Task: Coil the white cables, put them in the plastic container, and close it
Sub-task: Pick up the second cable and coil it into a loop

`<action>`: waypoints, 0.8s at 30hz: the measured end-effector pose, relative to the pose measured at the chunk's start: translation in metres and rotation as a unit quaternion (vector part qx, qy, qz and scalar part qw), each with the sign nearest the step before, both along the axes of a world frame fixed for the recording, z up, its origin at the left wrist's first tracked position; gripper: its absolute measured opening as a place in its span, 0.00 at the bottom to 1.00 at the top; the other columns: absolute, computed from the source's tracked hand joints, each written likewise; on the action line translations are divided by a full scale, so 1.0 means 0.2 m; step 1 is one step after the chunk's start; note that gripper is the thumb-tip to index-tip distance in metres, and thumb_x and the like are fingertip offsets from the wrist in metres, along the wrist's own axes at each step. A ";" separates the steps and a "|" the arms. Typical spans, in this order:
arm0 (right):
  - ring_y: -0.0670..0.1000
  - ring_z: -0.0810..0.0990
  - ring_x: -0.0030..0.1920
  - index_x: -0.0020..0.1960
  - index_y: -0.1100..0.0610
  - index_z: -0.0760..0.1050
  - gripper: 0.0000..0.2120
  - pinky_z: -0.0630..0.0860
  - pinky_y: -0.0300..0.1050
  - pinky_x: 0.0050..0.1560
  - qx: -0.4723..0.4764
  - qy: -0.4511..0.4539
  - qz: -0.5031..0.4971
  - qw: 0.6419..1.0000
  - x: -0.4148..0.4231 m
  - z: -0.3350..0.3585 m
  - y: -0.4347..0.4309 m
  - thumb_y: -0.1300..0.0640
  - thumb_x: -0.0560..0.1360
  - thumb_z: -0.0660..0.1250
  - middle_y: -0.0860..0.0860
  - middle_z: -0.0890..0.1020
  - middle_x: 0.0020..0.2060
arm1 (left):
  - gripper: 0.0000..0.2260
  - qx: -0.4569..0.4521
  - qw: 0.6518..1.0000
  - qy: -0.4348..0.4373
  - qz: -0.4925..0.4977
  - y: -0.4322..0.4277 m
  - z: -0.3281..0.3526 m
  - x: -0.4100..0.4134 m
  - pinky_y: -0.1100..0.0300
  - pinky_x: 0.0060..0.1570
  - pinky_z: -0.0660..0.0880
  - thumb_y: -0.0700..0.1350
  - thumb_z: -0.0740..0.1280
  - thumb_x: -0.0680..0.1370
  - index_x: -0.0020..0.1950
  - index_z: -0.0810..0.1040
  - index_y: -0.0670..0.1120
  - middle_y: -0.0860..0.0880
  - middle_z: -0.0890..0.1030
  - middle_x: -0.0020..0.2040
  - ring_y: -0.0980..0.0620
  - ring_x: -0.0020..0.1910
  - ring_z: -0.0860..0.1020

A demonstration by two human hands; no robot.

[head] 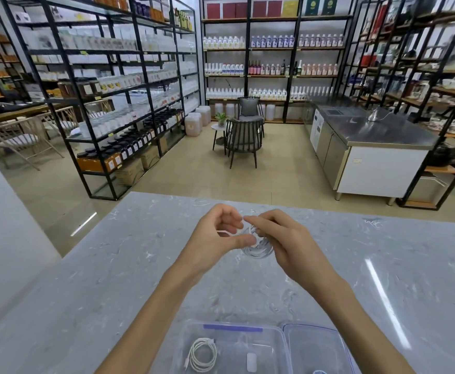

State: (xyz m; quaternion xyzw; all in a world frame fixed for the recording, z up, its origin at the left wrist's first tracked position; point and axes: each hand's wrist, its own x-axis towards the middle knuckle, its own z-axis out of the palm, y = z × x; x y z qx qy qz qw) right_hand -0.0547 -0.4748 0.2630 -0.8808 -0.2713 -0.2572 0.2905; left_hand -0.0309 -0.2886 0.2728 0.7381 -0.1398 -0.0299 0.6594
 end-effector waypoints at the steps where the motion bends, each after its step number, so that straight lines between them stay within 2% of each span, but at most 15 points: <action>1: 0.53 0.79 0.48 0.66 0.54 0.76 0.24 0.79 0.51 0.45 -0.006 0.002 0.013 1.000 0.00 0.01 -0.01 0.71 0.74 0.60 0.53 0.79 0.52 | 0.15 0.002 1.000 0.006 -0.029 0.00 0.00 0.00 0.62 0.46 0.78 0.38 0.79 0.68 0.51 0.80 0.46 0.48 0.84 0.45 0.53 0.43 0.80; 2: 0.53 0.79 0.49 0.67 0.53 0.75 0.26 0.79 0.50 0.46 -0.014 0.007 0.024 1.000 0.01 0.02 -0.01 0.72 0.74 0.60 0.53 0.79 0.52 | 0.14 0.011 0.998 0.008 -0.059 0.00 0.01 0.00 0.61 0.47 0.79 0.39 0.77 0.70 0.53 0.81 0.47 0.46 0.85 0.47 0.51 0.44 0.81; 4: 0.51 0.79 0.51 0.68 0.53 0.74 0.27 0.79 0.49 0.48 -0.032 0.019 0.038 0.999 0.01 0.03 -0.02 0.74 0.74 0.60 0.52 0.78 0.54 | 0.10 0.059 0.994 -0.016 -0.086 -0.01 0.01 -0.01 0.58 0.44 0.79 0.41 0.74 0.73 0.53 0.83 0.49 0.45 0.85 0.47 0.50 0.39 0.80; 6: 0.50 0.79 0.53 0.70 0.54 0.72 0.27 0.79 0.49 0.50 -0.043 0.023 0.043 0.998 0.01 0.01 -0.02 0.73 0.75 0.62 0.52 0.77 0.56 | 0.09 0.124 0.988 -0.060 -0.071 0.00 0.02 -0.01 0.53 0.40 0.81 0.41 0.72 0.74 0.53 0.83 0.51 0.48 0.85 0.46 0.51 0.34 0.78; 8: 0.50 0.78 0.55 0.71 0.54 0.69 0.24 0.78 0.48 0.53 -0.048 0.023 0.048 0.997 0.00 0.00 -0.01 0.70 0.78 0.63 0.52 0.76 0.58 | 0.11 0.176 0.979 -0.095 -0.044 -0.01 0.02 -0.01 0.50 0.36 0.80 0.39 0.70 0.73 0.52 0.83 0.52 0.51 0.85 0.43 0.47 0.32 0.78; 9: 0.49 0.77 0.56 0.72 0.54 0.68 0.24 0.77 0.46 0.54 -0.046 0.020 0.050 0.997 0.00 -0.01 0.00 0.68 0.78 0.63 0.51 0.76 0.59 | 0.12 0.191 0.975 -0.107 -0.026 -0.01 0.01 -0.01 0.51 0.34 0.79 0.38 0.69 0.72 0.50 0.83 0.52 0.51 0.84 0.40 0.45 0.32 0.78; 12: 0.50 0.76 0.57 0.74 0.52 0.64 0.28 0.76 0.45 0.56 -0.047 0.017 0.024 0.998 -0.01 -0.03 0.04 0.69 0.77 0.63 0.51 0.74 0.61 | 0.12 0.197 0.973 -0.118 0.024 -0.04 -0.01 -0.02 0.59 0.29 0.72 0.36 0.68 0.71 0.47 0.83 0.52 0.50 0.82 0.34 0.54 0.27 0.75; 14: 0.48 0.74 0.58 0.76 0.52 0.61 0.29 0.74 0.42 0.56 -0.054 0.023 -0.024 0.998 -0.01 -0.07 0.06 0.67 0.78 0.61 0.51 0.72 0.63 | 0.08 0.132 0.989 -0.063 0.016 -0.04 -0.01 -0.03 0.61 0.34 0.78 0.38 0.70 0.75 0.51 0.85 0.49 0.47 0.85 0.40 0.54 0.33 0.82; 16: 0.43 0.71 0.55 0.74 0.49 0.62 0.24 0.70 0.39 0.54 0.003 0.069 -0.057 0.996 -0.01 -0.08 0.07 0.60 0.80 0.59 0.45 0.71 0.62 | 0.07 0.022 0.997 0.053 -0.054 -0.01 0.01 -0.04 0.58 0.41 0.82 0.43 0.68 0.79 0.53 0.85 0.44 0.41 0.85 0.47 0.48 0.44 0.85; 18: 0.47 0.75 0.54 0.72 0.51 0.67 0.20 0.72 0.42 0.51 0.011 0.073 -0.063 0.995 -0.02 -0.08 0.07 0.58 0.81 0.60 0.47 0.74 0.59 | 0.12 -0.052 0.980 0.150 -0.122 0.04 0.02 -0.03 0.54 0.47 0.82 0.45 0.63 0.82 0.57 0.83 0.41 0.39 0.85 0.53 0.42 0.51 0.84; 21: 0.55 0.79 0.52 0.69 0.57 0.72 0.17 0.75 0.45 0.50 -0.038 0.041 -0.063 0.996 -0.02 -0.08 0.04 0.61 0.80 0.62 0.54 0.79 0.56 | 0.12 -0.129 0.951 0.244 -0.140 0.08 0.00 -0.02 0.52 0.49 0.82 0.39 0.61 0.81 0.59 0.81 0.38 0.37 0.83 0.57 0.38 0.55 0.83; 24: 0.48 0.78 0.46 0.64 0.54 0.76 0.14 0.75 0.41 0.48 -0.009 0.057 -0.047 0.997 -0.01 -0.06 0.03 0.60 0.79 0.62 0.50 0.80 0.53 | 0.12 -0.175 0.928 0.289 -0.154 0.08 -0.02 -0.02 0.52 0.48 0.82 0.36 0.66 0.75 0.57 0.83 0.39 0.37 0.83 0.57 0.41 0.55 0.83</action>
